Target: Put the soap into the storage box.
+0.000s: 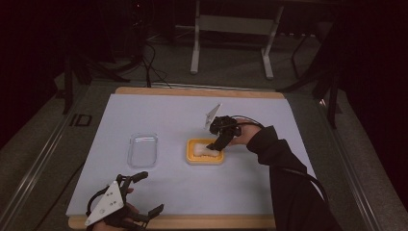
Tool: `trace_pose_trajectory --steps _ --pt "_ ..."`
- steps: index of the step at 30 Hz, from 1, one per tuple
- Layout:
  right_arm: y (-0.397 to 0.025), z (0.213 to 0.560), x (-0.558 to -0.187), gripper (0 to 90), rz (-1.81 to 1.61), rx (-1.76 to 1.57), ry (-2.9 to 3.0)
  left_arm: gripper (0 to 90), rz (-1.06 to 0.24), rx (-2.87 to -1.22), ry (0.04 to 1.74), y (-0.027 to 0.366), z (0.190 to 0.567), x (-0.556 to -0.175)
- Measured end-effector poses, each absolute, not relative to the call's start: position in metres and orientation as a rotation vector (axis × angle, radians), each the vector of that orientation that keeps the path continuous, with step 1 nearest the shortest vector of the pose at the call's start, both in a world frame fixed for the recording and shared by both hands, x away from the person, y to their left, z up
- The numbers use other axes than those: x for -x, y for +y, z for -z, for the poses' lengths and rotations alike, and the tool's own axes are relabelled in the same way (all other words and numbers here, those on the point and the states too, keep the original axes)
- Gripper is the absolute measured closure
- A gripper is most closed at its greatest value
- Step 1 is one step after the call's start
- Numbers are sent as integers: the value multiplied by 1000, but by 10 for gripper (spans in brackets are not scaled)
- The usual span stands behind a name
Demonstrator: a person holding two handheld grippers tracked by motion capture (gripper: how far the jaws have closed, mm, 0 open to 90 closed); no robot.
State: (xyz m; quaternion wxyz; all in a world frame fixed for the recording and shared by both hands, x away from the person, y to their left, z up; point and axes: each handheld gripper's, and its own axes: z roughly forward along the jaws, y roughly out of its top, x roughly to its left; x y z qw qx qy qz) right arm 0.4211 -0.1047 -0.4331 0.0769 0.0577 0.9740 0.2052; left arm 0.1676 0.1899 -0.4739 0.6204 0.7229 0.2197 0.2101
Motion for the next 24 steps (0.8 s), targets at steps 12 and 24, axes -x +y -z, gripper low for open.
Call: trace_pose_trajectory --steps 12,24 --pt "-136 425 -424 129 -684 -475 2855 11 -485 -1667 505 189 474 -168" --pt "-162 427 -407 119 -789 -681 2766 11 -486 -1664 509 190 474 -168"
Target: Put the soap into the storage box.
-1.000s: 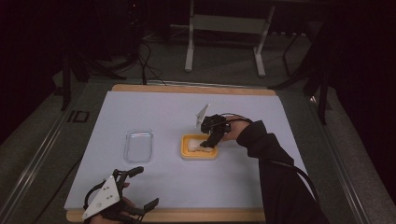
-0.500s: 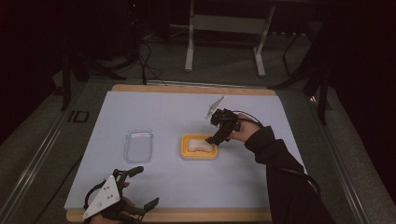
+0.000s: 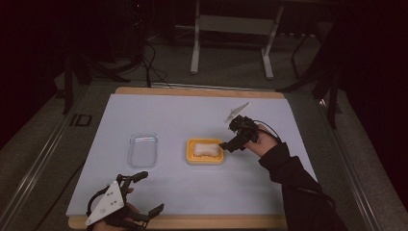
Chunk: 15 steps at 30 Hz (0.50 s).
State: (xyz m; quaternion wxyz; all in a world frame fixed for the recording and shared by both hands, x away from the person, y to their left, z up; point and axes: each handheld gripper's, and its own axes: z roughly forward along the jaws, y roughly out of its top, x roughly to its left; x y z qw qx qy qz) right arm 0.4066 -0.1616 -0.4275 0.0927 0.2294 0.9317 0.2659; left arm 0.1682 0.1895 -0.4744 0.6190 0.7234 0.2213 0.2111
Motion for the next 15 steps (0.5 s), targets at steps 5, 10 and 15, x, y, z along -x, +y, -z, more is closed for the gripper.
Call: trace_pose_trajectory --steps 5,10,15 --pt "-169 428 -397 125 -804 -759 2690 11 -484 -1666 510 189 475 -169" --pt "-179 426 -389 125 -886 -821 2606 11 -486 -1667 510 189 475 -168" --pt "-192 428 -381 127 -916 -886 2557 11 -483 -1672 510 189 475 -168"
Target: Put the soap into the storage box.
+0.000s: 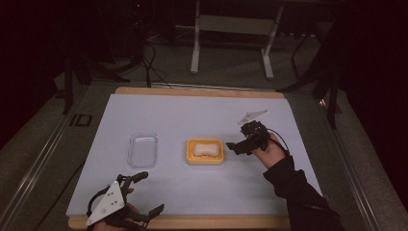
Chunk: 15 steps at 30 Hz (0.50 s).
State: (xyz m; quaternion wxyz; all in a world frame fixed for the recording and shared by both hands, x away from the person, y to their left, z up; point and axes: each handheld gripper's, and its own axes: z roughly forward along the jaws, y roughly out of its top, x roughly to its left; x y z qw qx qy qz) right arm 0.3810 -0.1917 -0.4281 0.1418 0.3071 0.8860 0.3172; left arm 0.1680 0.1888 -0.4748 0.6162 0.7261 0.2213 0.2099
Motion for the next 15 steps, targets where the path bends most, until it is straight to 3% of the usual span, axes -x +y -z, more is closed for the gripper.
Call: trace_pose_trajectory --steps 15 --pt "-220 443 -352 128 -986 -969 2436 11 -480 -1679 511 188 475 -168"
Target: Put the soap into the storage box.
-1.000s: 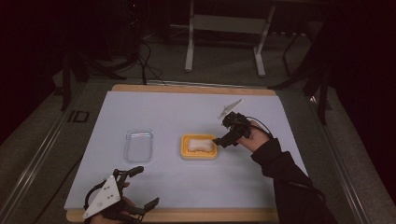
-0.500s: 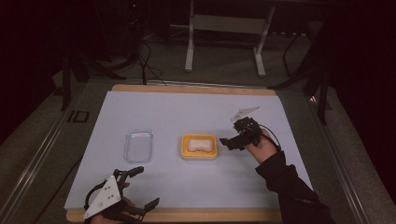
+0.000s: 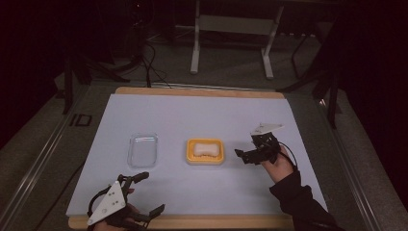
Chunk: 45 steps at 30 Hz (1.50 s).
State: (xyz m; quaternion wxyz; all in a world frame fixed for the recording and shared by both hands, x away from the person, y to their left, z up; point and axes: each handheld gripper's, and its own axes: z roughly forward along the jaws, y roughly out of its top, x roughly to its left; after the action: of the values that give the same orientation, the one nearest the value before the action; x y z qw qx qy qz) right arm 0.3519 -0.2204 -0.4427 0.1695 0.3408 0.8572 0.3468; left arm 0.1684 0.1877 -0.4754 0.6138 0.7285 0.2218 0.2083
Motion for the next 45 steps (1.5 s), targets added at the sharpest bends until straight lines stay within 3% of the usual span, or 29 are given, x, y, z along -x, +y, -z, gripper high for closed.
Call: trace_pose_trajectory --steps 28,45 --pt "-242 468 -310 127 -999 -1015 2307 11 -467 -1684 510 187 476 -167" --pt "-246 476 -312 129 -1017 -1078 2267 11 -473 -1691 510 187 475 -165"
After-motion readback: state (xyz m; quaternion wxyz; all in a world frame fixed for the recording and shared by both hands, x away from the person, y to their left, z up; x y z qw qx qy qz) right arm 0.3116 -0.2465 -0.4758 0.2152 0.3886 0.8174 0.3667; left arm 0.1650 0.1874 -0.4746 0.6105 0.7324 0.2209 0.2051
